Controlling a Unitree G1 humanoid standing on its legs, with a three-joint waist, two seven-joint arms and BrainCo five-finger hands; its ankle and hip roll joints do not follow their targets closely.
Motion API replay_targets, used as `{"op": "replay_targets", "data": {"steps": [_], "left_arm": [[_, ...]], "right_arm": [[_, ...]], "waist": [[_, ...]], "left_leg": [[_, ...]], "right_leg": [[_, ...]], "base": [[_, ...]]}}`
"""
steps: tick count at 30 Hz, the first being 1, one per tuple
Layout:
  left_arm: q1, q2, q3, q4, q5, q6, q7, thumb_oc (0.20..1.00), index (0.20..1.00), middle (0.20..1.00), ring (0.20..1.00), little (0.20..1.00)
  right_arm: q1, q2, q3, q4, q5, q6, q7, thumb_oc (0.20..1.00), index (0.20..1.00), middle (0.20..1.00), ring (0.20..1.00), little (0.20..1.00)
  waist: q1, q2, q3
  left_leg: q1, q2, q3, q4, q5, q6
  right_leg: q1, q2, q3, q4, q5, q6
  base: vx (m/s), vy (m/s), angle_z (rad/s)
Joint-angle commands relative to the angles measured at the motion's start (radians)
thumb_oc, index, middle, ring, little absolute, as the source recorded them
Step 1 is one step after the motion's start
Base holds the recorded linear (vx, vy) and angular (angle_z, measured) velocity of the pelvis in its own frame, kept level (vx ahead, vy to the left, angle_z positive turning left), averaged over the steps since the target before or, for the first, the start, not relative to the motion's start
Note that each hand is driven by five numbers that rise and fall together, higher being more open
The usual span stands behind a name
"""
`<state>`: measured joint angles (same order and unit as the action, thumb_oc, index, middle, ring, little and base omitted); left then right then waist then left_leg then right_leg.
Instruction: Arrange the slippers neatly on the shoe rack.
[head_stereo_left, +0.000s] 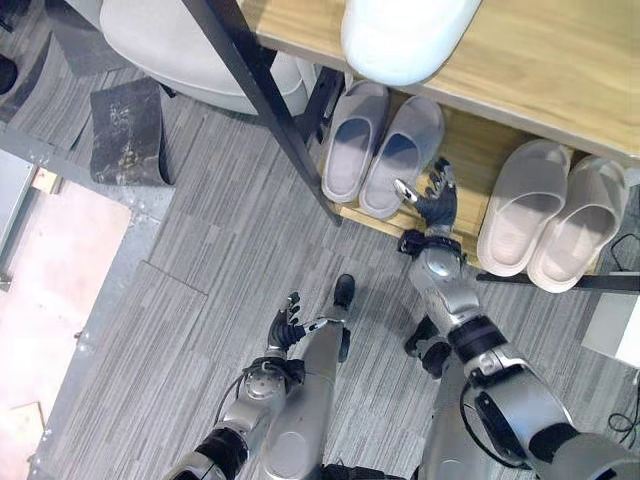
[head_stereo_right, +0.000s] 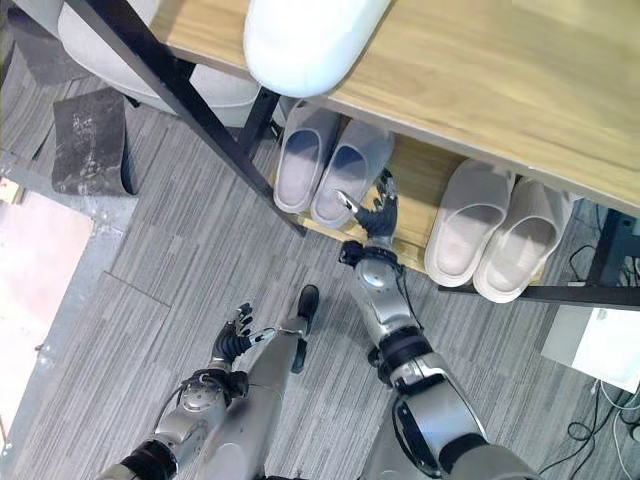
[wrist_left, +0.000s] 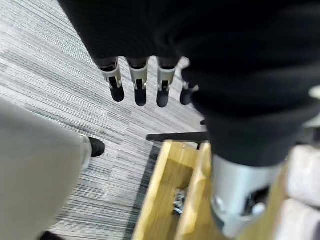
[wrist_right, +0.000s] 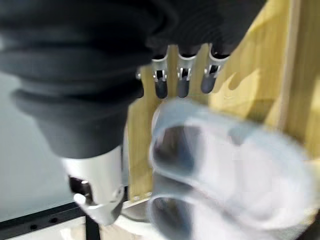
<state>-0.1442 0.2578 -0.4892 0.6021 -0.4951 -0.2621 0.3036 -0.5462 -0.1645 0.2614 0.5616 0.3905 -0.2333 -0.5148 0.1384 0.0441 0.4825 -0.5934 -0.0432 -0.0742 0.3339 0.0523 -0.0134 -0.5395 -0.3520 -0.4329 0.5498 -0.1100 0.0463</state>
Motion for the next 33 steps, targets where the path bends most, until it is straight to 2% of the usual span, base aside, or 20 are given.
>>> {"op": "replay_targets", "data": {"steps": [1,3,5,6,8,12,16,20,26,27,28,29,32,33], "left_arm": [[0.04,0.01,0.059,-0.023,0.007,-0.03,-0.044,1.0,1.0,1.0,1.0,1.0],[0.041,0.01,0.059,-0.023,0.007,-0.031,-0.045,1.0,1.0,1.0,1.0,1.0],[0.057,0.016,0.09,-0.022,0.018,-0.03,-0.074,1.0,1.0,1.0,1.0,1.0],[0.06,0.017,0.096,-0.023,0.024,-0.027,-0.081,1.0,1.0,1.0,1.0,1.0],[0.076,0.021,0.117,-0.029,0.034,-0.021,-0.094,1.0,1.0,1.0,1.0,1.0],[0.113,0.032,0.139,-0.058,0.075,-0.006,-0.131,1.0,1.0,1.0,1.0,1.0],[0.126,0.038,0.131,-0.077,0.106,-0.001,-0.161,1.0,1.0,1.0,1.0,1.0],[0.122,0.048,0.102,-0.102,0.142,0.009,-0.18,1.0,1.0,1.0,1.0,1.0],[0.048,0.107,-0.079,-0.167,0.402,0.057,-0.278,1.0,1.0,1.0,1.0,1.0],[0.007,0.126,-0.141,-0.205,0.487,0.066,-0.315,1.0,1.0,1.0,1.0,1.0],[0.006,0.126,-0.142,-0.206,0.487,0.067,-0.315,1.0,1.0,1.0,1.0,1.0],[-0.058,0.136,-0.207,-0.265,0.519,0.059,-0.357,1.0,1.0,1.0,1.0,1.0],[-0.085,0.14,-0.234,-0.297,0.513,0.058,-0.386,1.0,1.0,1.0,1.0,1.0],[-0.145,0.151,-0.287,-0.377,0.496,0.05,-0.435,1.0,1.0,1.0,1.0,1.0]], "right_arm": [[0.123,-0.051,0.023,0.034,-0.214,0.038,0.075,1.0,1.0,1.0,1.0,1.0],[0.124,-0.05,0.024,0.034,-0.214,0.037,0.075,1.0,1.0,1.0,1.0,1.0],[0.234,-0.069,0.027,0.111,-0.284,0.065,0.121,1.0,1.0,1.0,1.0,1.0],[0.262,-0.066,0.021,0.126,-0.284,0.069,0.137,1.0,1.0,1.0,1.0,1.0],[0.329,-0.057,0.007,0.146,-0.267,0.067,0.173,1.0,1.0,1.0,1.0,1.0],[0.497,-0.09,0.06,0.037,-0.333,0.069,0.286,1.0,1.0,1.0,1.0,1.0],[0.581,-0.129,0.08,-0.016,-0.379,0.066,0.351,1.0,1.0,1.0,1.0,1.0],[0.632,-0.148,0.065,-0.045,-0.392,0.071,0.374,1.0,1.0,1.0,1.0,1.0],[0.653,-0.18,-0.007,0.002,-0.406,0.091,0.374,1.0,1.0,1.0,1.0,1.0],[0.636,-0.185,-0.028,0.033,-0.399,0.091,0.362,1.0,1.0,1.0,1.0,1.0],[0.635,-0.184,-0.029,0.034,-0.399,0.091,0.362,1.0,1.0,1.0,1.0,1.0],[0.614,-0.185,-0.043,0.076,-0.384,0.092,0.356,1.0,1.0,1.0,1.0,1.0],[0.605,-0.185,-0.046,0.08,-0.384,0.094,0.356,1.0,1.0,1.0,1.0,1.0],[0.6,-0.192,-0.046,0.083,-0.39,0.095,0.364,1.0,1.0,1.0,1.0,1.0]], "waist": [[-0.016,-0.042,-0.067],[-0.017,-0.041,-0.064],[-0.02,-0.053,-0.11],[-0.023,-0.056,-0.124],[-0.029,-0.065,-0.159],[-0.056,-0.082,-0.254],[-0.078,-0.081,-0.3],[-0.101,-0.078,-0.323],[-0.15,-0.064,-0.358],[-0.161,-0.055,-0.364],[-0.161,-0.055,-0.365],[-0.173,-0.047,-0.372],[-0.175,-0.044,-0.371],[-0.185,-0.036,-0.375]], "left_leg": [[0.19,-0.001,0.025,-0.007,-0.155,-0.006],[0.196,-0.001,0.025,-0.012,-0.153,-0.006],[0.297,0.007,0.026,-0.101,-0.128,-0.013],[0.31,0.002,0.029,-0.131,-0.096,-0.009],[0.359,0.002,0.033,-0.182,-0.078,-0.012],[0.471,0.023,0.062,-0.326,-0.023,-0.025],[0.52,0.036,0.09,-0.398,0.011,-0.041],[0.535,0.038,0.102,-0.417,0.017,-0.047],[0.568,0.045,0.139,-0.421,-0.005,-0.044],[0.578,0.046,0.148,-0.421,-0.013,-0.042],[0.575,0.044,0.147,-0.421,-0.009,-0.041],[0.58,0.043,0.151,-0.421,-0.014,-0.04],[0.582,0.042,0.151,-0.421,-0.015,-0.04],[0.591,0.042,0.154,-0.421,-0.025,-0.041]], "right_leg": [[0.188,0.055,-0.04,-0.163,0.048,0.085],[0.195,0.056,-0.041,-0.167,0.05,0.086],[0.3,0.083,-0.057,-0.252,0.073,0.098],[0.317,0.086,-0.075,-0.285,0.098,0.09],[0.366,0.105,-0.089,-0.336,0.108,0.097],[0.471,0.152,-0.103,-0.486,0.147,0.112],[0.509,0.177,-0.086,-0.542,0.158,0.116],[0.521,0.189,-0.077,-0.566,0.164,0.118],[0.542,0.201,-0.034,-0.601,0.171,0.123],[0.546,0.202,-0.021,-0.603,0.168,0.124],[0.543,0.201,-0.021,-0.603,0.171,0.124],[0.549,0.2,-0.016,-0.604,0.169,0.124],[0.552,0.198,-0.014,-0.606,0.168,0.125],[0.559,0.199,-0.01,-0.605,0.164,0.127]], "base": [[0.15,-0.021,-0.06],[0.08,-0.023,-0.07],[0.16,-0.043,-0.13],[0.15,-0.029,0.04],[0.14,-0.042,0.12],[0.15,-0.044,-0.11],[0.08,-0.014,-0.22],[0.04,-0.007,-0.08],[0.07,0.0,-0.17],[0.05,0.016,-0.27],[0.06,0.025,-0.33],[0.02,0.016,-0.22],[0.03,0.01,-0.2],[0.03,0.013,-0.09]]}}
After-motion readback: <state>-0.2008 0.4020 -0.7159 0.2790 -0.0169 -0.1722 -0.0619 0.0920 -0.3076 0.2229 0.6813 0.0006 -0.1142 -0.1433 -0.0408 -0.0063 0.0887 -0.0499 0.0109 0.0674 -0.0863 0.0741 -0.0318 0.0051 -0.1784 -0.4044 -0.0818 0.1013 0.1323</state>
